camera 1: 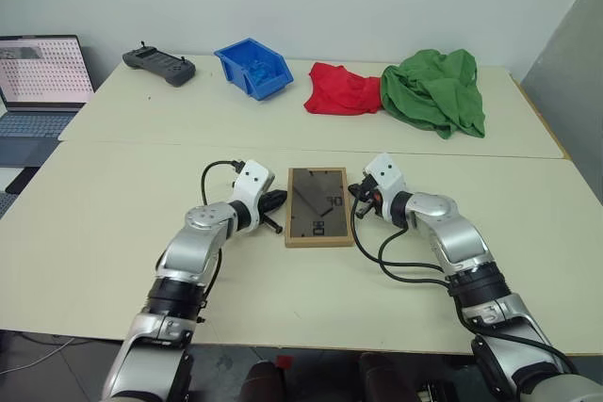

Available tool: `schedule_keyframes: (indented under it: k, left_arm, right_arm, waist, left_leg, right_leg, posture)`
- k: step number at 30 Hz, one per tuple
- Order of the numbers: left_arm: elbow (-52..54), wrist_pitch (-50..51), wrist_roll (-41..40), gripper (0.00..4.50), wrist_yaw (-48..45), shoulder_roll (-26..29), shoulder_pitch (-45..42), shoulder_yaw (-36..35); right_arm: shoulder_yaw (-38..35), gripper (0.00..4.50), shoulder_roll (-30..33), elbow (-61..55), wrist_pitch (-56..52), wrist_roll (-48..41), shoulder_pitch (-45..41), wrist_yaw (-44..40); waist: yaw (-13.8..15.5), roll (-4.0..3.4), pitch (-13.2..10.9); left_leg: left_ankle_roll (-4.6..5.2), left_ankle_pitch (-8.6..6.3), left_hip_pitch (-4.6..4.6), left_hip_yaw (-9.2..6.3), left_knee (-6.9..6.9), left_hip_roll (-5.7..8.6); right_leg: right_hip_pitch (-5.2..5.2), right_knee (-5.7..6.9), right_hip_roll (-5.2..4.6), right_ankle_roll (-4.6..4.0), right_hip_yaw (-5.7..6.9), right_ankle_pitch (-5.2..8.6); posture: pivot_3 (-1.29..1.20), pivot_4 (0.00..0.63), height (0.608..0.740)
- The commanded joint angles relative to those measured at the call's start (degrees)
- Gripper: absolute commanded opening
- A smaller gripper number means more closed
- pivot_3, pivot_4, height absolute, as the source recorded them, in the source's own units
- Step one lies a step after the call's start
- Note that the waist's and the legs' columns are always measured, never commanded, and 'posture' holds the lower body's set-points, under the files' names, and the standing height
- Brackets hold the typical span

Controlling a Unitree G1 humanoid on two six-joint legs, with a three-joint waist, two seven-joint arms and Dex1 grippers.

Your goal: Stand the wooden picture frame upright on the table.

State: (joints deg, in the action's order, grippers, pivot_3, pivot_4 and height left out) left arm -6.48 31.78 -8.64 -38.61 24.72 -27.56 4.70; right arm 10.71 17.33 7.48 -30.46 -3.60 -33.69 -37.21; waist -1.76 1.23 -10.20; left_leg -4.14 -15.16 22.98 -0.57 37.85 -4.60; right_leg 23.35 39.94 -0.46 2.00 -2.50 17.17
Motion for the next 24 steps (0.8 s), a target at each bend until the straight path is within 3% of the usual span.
schedule_keyframes:
  k: [1, 9, 16, 18, 20, 24]
  left_arm:
    - [10.9, 4.2, -3.6, 0.01, -5.6, 2.0, 2.2, 2.9]
    - [22.9, 12.7, -6.6, 0.01, -9.3, 8.6, 7.7, 2.4]
    - [24.4, 14.5, -7.9, 0.01, -9.9, 14.4, 12.6, -1.9]
    - [27.0, 19.2, -15.0, 0.19, -12.7, 15.3, 14.6, -6.6]
    - [29.4, 29.9, -28.5, 0.51, -16.2, 14.7, 15.8, -14.6]
    - [26.2, 48.9, -44.1, 1.42, -16.3, 14.5, 14.5, -24.5]
  right_arm:
    - [2.2, 0.01, 1.1, -11.3, -4.5, -3.9, 2.5, -4.7]
    - [3.7, 0.01, 7.4, -20.3, -10.5, -5.2, 7.2, -8.6]
    - [1.6, 0.01, 15.6, -22.9, -10.0, -3.3, 10.9, -9.6]
    - [0.3, 0.00, 17.3, -23.1, -9.2, -4.5, 11.7, -10.6]
    - [-0.8, 0.00, 18.4, -23.0, -8.0, -6.0, 12.3, -11.9]
    - [-1.7, 0.00, 17.9, -20.5, -5.8, -7.2, 11.8, -12.4]
  waist:
    - [0.0, 0.00, 0.0]
    - [0.0, 0.01, 0.0]
    - [0.1, 0.01, 0.0]
    - [0.0, 0.02, 0.0]
    - [0.0, 0.06, 0.0]
    - [-0.1, 0.08, 0.0]
  left_leg:
    - [0.00, 0.00, 0.00, -0.01, -0.02, 0.00]
    - [0.02, -0.01, -0.01, -0.06, 0.00, 0.01]
    - [0.03, -0.01, -0.02, -0.10, 0.00, 0.01]
    - [0.03, -0.02, -0.03, -0.08, 0.00, 0.01]
    - [0.03, -0.02, -0.03, -0.09, -0.01, 0.00]
    - [0.04, -0.02, -0.07, -0.13, 0.00, -0.02]
  right_leg:
    - [0.00, -0.01, 0.00, 0.00, 0.00, 0.00]
    - [-0.03, -0.01, 0.02, 0.01, 0.01, 0.01]
    - [-0.05, -0.04, 0.05, 0.00, 0.01, 0.01]
    - [-0.05, -0.06, 0.04, 0.01, 0.00, 0.01]
    - [-0.04, -0.06, 0.05, 0.00, 0.01, 0.02]
    - [-0.07, -0.03, 0.07, 0.01, 0.04, 0.03]
  posture:
    - [0.00, 0.150, 0.740]
    - [0.00, 0.150, 0.740]
    - [0.00, 0.150, 0.740]
    - [0.00, 0.150, 0.740]
    - [0.00, 0.150, 0.740]
    - [0.00, 0.150, 0.740]
